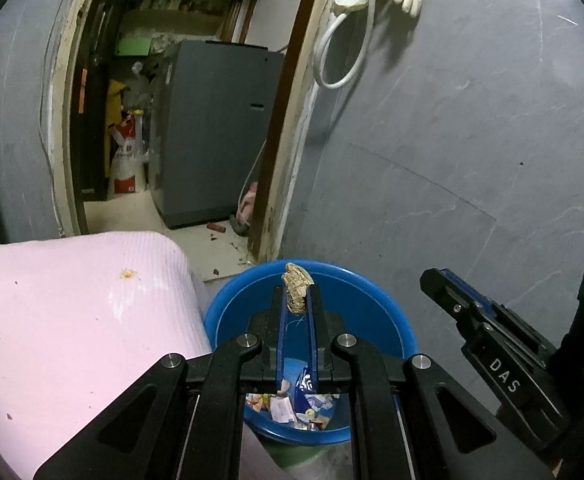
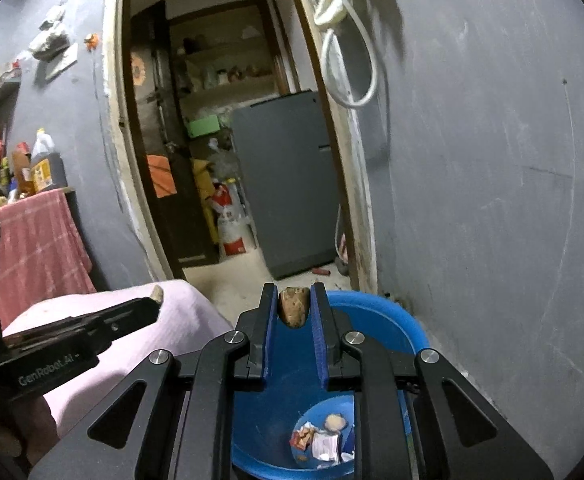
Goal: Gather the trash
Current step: 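Carry both nut shells over the blue basin and open both tools, then move both open tools back over the table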
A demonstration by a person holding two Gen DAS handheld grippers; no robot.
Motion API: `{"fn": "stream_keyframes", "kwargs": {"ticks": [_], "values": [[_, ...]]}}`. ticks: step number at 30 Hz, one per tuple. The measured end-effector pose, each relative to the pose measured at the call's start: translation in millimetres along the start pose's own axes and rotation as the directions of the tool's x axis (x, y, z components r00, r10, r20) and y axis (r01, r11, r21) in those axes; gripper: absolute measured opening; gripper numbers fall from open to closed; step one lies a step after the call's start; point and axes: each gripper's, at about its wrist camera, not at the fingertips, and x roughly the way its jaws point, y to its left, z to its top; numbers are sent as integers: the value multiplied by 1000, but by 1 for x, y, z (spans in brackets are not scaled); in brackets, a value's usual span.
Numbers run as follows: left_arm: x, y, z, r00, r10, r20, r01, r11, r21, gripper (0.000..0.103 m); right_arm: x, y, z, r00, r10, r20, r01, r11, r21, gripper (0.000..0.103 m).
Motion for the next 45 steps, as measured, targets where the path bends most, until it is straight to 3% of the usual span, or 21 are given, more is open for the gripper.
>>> {"fn": "stream_keyframes", "kwargs": {"ticks": [9,12,17,28,30,35,38,45], "values": [[23,2,-6,993,9,-118,-9,1000,7,9,12,-10,-5,998,-19,-64,21,999,41,18],[27,3,-8,992,8,-129,-6,1000,12,13,13,-11,-4,998,-19,-64,22,998,51,28],[29,6,-8,991,6,-132,-4,1000,11,29,12,-12,-2,998,-26,-61,29,998,56,28],[29,15,-5,993,18,-117,-24,998,-49,39,10,-12,-1,998,-40,-48,43,998,56,41],[26,17,-5,993,21,-118,-27,998,-57,43,10,-12,-1,998,-40,-48,43,997,58,48],[18,25,-3,995,29,-100,-38,995,-91,56,8,-14,1,998,-37,-42,40,997,59,54],[13,31,1,994,39,-102,-51,992,-119,61,6,-17,3,999,-35,-36,38,997,72,72],[-11,44,12,994,91,-53,-96,988,-122,76,-5,-20,9,1000,-19,5,18,995,96,84]]}}
